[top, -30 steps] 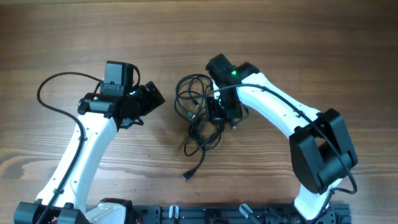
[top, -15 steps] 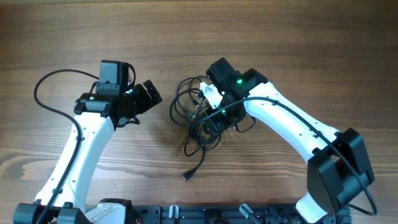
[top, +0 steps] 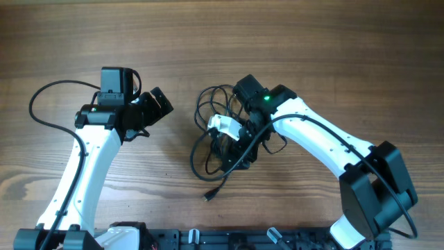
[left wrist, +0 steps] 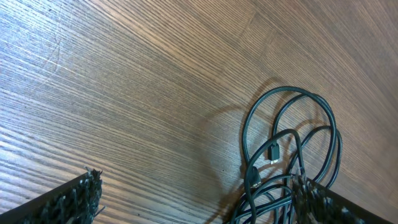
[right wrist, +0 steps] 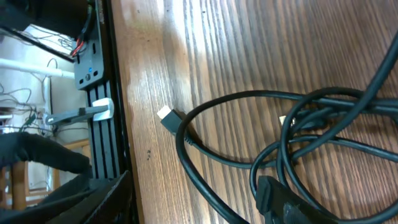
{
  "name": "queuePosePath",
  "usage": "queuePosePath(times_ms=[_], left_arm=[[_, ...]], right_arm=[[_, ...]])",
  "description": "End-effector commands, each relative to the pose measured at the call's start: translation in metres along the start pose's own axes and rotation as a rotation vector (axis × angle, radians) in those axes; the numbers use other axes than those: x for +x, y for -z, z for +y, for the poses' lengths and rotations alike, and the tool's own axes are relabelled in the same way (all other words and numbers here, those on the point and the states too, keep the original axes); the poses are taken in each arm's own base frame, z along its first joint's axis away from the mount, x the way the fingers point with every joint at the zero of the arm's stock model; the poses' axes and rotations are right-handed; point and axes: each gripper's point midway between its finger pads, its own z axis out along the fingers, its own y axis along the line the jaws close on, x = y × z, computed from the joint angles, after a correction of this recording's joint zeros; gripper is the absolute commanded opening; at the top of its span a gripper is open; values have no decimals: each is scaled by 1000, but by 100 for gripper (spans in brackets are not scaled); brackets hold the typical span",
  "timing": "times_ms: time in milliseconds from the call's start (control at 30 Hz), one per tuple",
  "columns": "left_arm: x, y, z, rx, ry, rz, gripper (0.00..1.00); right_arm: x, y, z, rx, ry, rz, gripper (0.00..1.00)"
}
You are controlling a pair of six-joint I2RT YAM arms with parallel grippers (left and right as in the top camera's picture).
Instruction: Untangle cables
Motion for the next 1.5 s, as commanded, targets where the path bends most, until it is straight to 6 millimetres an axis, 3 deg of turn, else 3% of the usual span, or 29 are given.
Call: queuePosePath(times_ms=[0, 133, 267, 367, 467, 567, 667, 700, 833, 900, 967, 1033, 1100, 1333, 1467], left_arm=[[-2, 0, -3, 11, -20, 4, 100], [-1, 0, -3, 13, -20, 6, 100], [-1, 0, -4, 16, -20, 8, 100], [-1, 0, -4, 16, -20, 8, 100], [-1, 0, -4, 16, -20, 8, 100], [-1, 0, -4, 16, -20, 8, 100], [-1, 0, -4, 16, -20, 9, 100], [-1, 0, -3, 15, -20, 9, 100], [-1, 0, -4, 15, -20, 9, 100], [-1, 0, -3, 15, -20, 9, 100], [-1, 0, -4, 16, -20, 9, 100], [-2, 0, -5, 19, -21, 3, 100], [-2, 0, -5, 20, -21, 3, 100], [-3, 0, -5, 22, -22, 0, 100], [-4, 0, -6, 26, -23, -5, 100]], right_arm=[[13, -12, 6, -47, 24, 1, 66], [37, -31, -4, -18, -77, 29, 66], [26, -27, -12, 18, -166, 1, 55], [19, -24, -18, 48, -271, -11, 52], [15, -13, -35, 163, -473, -3, 54], [3, 8, -39, 236, -577, -16, 63], [-5, 42, -46, 388, -842, -90, 64], [8, 48, -49, 457, -1023, -95, 63], [58, 54, -57, 664, -1293, -21, 61], [78, 41, -53, 671, -1471, -14, 62], [84, 22, -50, 609, -1585, -36, 62], [74, -1, -52, 475, -1579, -89, 63], [64, -13, -56, 401, -1580, -144, 63], [54, -12, -63, 388, -1560, -196, 63], [31, -7, -78, 377, -1407, -289, 66]])
